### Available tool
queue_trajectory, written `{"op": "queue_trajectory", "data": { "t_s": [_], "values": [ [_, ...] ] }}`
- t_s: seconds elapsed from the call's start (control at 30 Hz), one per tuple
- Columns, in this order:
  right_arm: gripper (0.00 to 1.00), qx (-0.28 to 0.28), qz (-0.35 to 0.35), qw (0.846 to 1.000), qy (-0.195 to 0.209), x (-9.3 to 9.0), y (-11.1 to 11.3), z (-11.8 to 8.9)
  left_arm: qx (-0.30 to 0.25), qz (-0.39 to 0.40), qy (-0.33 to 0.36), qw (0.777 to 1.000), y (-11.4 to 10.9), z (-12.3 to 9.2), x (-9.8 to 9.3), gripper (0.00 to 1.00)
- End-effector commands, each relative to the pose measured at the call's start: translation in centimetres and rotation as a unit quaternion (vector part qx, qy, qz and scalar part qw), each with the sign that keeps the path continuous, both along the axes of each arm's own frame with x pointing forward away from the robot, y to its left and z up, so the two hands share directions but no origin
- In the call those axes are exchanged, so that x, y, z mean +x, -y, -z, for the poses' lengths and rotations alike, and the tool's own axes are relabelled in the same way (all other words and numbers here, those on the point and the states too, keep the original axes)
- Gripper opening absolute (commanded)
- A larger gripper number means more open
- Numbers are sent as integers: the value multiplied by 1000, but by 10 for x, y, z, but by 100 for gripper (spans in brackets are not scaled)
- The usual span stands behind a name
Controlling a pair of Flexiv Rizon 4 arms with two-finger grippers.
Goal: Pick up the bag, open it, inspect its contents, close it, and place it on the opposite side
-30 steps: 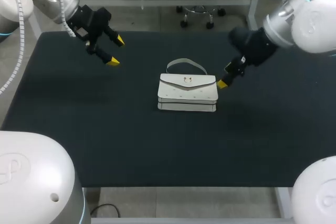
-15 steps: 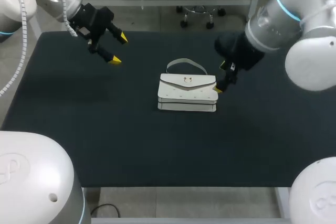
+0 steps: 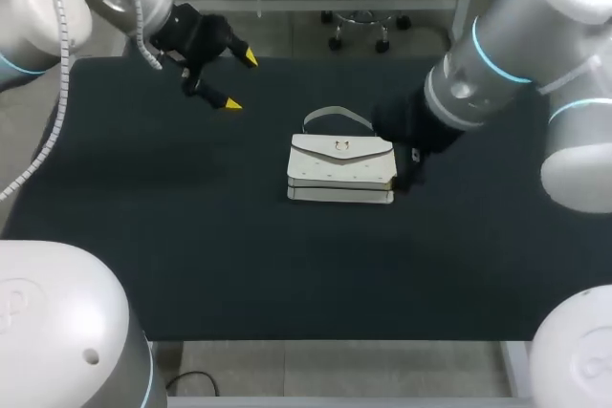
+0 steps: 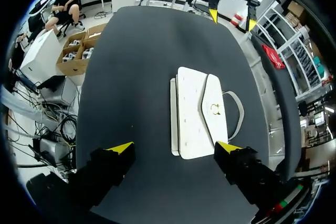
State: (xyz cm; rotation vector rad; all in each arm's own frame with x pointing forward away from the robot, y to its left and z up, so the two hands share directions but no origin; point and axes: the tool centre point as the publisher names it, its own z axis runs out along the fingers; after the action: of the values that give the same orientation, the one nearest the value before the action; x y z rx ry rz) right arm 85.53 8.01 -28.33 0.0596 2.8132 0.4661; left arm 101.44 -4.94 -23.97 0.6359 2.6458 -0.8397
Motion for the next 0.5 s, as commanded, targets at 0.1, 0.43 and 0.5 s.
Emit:
{"op": "queue_trajectory", "data": {
  "t_s": [0.1, 0.43, 0.5],
  "values": [
    [100, -27, 42, 983, 179, 2, -11, 18, -20, -16, 63, 998, 15, 5, -14, 100],
    [100, -41, 27, 974, 223, 2, -19, 32, -51, -17, 90, 994, 23, 4, -15, 100],
    [100, -41, 27, 974, 223, 2, -19, 32, -51, -17, 90, 994, 23, 4, -15, 100]
  ]
}}
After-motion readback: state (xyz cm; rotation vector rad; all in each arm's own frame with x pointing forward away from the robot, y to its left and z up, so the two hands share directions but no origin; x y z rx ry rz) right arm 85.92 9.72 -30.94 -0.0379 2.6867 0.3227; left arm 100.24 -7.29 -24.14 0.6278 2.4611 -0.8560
